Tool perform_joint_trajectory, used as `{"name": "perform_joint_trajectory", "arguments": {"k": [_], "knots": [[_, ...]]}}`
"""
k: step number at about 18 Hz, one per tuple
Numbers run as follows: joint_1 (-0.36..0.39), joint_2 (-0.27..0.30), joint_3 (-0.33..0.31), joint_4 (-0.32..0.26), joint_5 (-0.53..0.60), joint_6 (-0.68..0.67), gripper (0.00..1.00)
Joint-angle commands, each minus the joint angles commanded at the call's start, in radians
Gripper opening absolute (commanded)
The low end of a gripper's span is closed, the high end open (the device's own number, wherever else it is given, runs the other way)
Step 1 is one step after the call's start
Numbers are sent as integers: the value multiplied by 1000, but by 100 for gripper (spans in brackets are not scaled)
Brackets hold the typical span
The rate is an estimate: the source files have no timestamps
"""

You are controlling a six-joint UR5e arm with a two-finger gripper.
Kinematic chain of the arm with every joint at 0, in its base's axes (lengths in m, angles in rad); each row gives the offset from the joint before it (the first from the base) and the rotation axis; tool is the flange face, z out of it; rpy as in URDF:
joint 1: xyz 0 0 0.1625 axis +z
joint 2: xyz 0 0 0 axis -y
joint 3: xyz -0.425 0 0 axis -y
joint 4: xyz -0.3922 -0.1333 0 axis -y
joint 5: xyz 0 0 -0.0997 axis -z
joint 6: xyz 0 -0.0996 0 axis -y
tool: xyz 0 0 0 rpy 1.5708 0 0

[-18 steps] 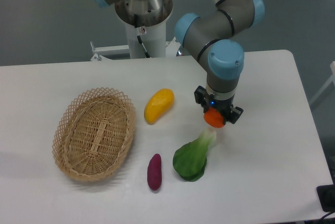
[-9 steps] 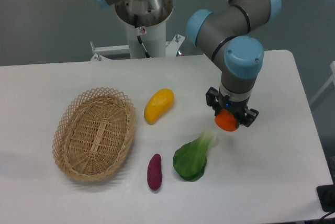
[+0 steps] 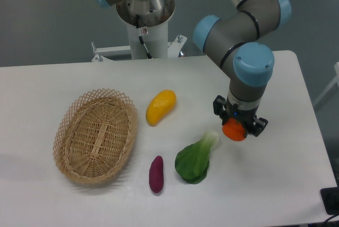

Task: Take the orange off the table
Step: 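Raise the held orange higher above the table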

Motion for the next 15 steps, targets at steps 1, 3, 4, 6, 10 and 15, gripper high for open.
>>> {"name": "perform_joint_trajectory", "arguments": {"k": [1,3,4,6,10,15], "knots": [[0,0,2,0,-3,-2,63],[0,0,2,3,-3,-2,63],[-1,0,2,3,-3,-2,63],[-1,0,2,5,3,-2,63],[-3,0,0,5,8,-2,63],[-5,0,-8,6,8,-3,63]]}}
